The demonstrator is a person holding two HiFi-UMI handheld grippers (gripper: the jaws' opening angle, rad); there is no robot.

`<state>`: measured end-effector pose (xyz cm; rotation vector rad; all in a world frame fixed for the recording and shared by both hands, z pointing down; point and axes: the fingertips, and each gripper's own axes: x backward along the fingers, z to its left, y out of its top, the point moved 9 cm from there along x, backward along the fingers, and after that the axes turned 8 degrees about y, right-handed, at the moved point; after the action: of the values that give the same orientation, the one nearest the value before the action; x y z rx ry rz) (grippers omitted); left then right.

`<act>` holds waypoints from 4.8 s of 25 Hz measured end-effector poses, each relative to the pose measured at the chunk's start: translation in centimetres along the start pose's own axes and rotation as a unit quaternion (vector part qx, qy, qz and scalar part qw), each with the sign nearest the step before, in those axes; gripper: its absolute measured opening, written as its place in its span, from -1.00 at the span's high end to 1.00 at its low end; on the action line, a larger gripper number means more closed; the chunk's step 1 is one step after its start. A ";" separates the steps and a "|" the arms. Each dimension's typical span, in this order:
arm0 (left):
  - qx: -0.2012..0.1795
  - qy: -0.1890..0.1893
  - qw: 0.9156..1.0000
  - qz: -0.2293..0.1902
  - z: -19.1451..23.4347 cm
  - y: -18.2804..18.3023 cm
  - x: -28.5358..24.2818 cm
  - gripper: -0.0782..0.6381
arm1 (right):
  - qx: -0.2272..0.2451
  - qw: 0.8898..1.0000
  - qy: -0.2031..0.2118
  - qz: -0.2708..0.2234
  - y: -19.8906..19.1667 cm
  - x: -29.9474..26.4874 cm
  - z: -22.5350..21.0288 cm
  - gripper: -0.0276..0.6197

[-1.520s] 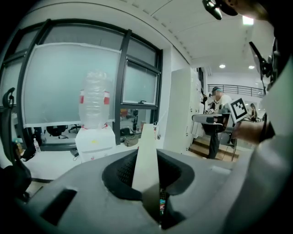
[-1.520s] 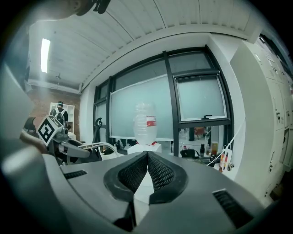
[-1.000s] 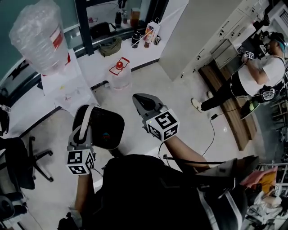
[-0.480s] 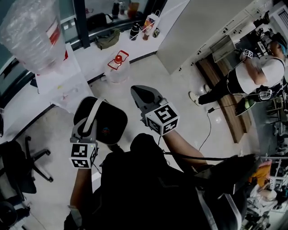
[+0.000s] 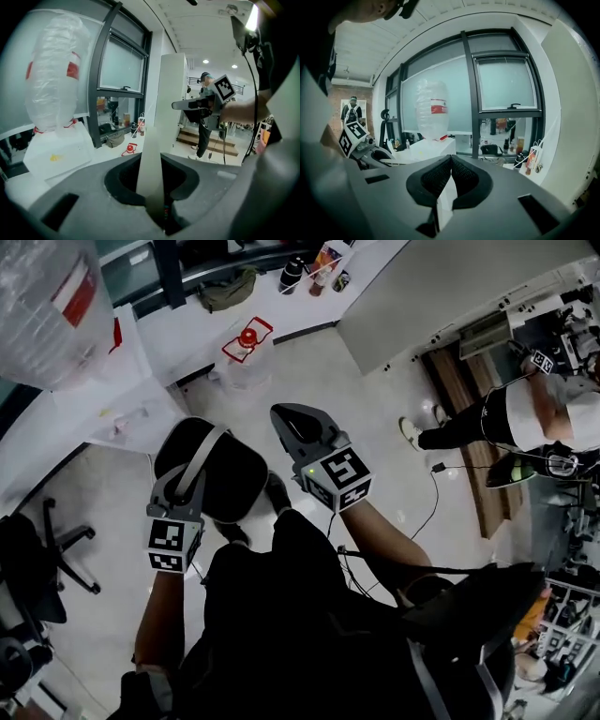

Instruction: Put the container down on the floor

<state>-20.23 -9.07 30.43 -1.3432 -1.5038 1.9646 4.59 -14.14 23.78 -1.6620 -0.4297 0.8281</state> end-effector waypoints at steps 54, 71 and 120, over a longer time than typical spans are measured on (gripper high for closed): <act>-0.008 0.004 0.994 0.111 -0.5 -25.9 -35.2 0.58 | -0.054 0.991 0.049 0.113 -27.7 -13.7 -17.5 0.90; -0.032 -0.044 0.989 0.134 -0.3 -32.8 -40.4 0.58 | -0.063 0.984 0.049 0.156 -35.4 -14.6 -16.7 0.90; -0.005 -0.036 0.987 0.155 2.1 -39.3 -44.3 0.55 | -0.088 0.979 0.043 0.178 -41.3 -16.7 -16.2 0.90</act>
<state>-10.39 -26.77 86.09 -1.6092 -1.4067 2.2139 10.98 -25.81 69.32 -1.9659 -0.1473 0.9961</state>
